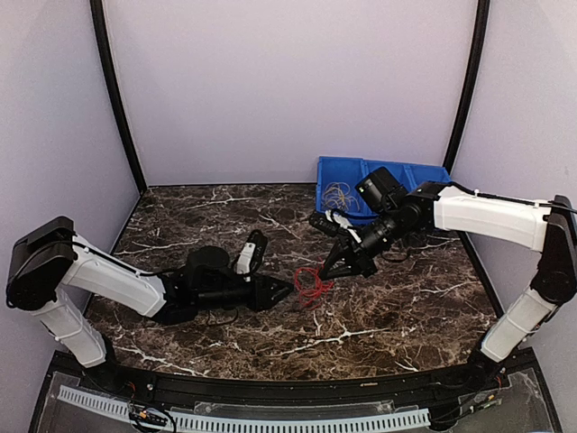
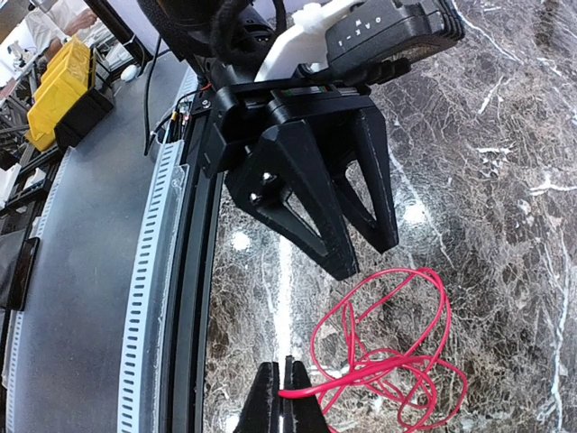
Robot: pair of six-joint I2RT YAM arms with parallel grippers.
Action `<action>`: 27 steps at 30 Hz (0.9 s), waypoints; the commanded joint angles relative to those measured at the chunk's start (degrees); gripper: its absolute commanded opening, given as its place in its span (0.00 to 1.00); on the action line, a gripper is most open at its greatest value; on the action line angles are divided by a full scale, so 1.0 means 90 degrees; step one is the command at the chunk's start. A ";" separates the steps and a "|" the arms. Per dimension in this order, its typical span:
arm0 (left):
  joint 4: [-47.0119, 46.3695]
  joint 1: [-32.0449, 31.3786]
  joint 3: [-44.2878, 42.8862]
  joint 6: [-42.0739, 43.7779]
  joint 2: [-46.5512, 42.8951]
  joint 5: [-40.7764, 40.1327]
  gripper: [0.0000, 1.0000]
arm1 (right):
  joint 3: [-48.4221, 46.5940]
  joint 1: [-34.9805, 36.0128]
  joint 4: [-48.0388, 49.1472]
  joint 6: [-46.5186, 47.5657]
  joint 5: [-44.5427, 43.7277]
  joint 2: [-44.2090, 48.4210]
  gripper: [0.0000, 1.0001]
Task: Untangle the cables
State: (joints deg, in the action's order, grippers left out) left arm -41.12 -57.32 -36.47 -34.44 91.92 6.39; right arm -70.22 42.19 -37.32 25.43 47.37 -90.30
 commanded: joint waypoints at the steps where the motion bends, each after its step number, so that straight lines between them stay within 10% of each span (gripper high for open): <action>1: -0.0604 0.0096 0.0740 -0.0184 -0.0552 -0.0005 0.38 | 0.0011 -0.0011 0.0095 0.0114 0.0202 0.0318 0.00; 27: -0.2473 0.0487 -0.0272 -0.0274 0.1022 0.1172 0.45 | -0.0008 -0.0001 -0.0006 0.0231 0.0477 0.0317 0.00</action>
State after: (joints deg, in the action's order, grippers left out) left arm -55.09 -54.43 -38.22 -34.57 99.74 13.41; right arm -70.15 42.19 -37.36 26.79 50.02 -88.40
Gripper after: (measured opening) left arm 0.452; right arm 0.014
